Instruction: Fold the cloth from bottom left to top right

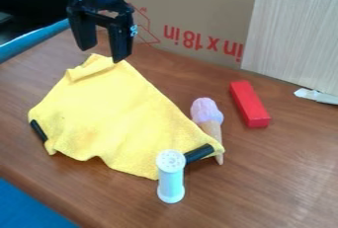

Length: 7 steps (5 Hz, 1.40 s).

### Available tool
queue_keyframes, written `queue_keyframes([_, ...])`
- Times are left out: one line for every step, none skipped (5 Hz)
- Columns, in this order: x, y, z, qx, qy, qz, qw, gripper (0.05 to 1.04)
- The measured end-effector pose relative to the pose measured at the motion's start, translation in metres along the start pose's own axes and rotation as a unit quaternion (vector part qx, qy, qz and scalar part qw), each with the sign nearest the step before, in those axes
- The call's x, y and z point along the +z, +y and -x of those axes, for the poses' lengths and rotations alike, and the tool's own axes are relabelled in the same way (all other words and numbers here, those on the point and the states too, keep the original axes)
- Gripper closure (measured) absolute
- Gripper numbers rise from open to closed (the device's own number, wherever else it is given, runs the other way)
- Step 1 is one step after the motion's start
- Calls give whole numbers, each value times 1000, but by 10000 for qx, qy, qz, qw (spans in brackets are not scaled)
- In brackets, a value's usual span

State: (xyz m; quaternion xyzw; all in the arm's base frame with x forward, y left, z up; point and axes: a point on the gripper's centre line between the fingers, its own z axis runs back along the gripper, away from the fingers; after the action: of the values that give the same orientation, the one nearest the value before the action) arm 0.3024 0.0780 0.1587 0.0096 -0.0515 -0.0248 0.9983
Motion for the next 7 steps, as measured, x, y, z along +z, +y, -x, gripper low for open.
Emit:
queue_keyframes([-10, -1, 3, -1, 149, 63, 9999, 83])
queue_keyframes([-16, 10, 22, 361, 109, 199, 9991, 83])
queue_keyframes([-23, 29, 42, 977, -90, 220, 9949, 83])
queue_keyframes([-40, 37, 58, 1532, -242, 242, 9876, 83])
queue_keyframes([-51, 41, 71, 2155, -447, 165, 9753, 83])
queue_keyframes([-67, 44, 83, 2645, -560, 159, 9626, 83])
queue_keyframes([-77, 42, 90, 2880, -757, 30, 9546, 83])
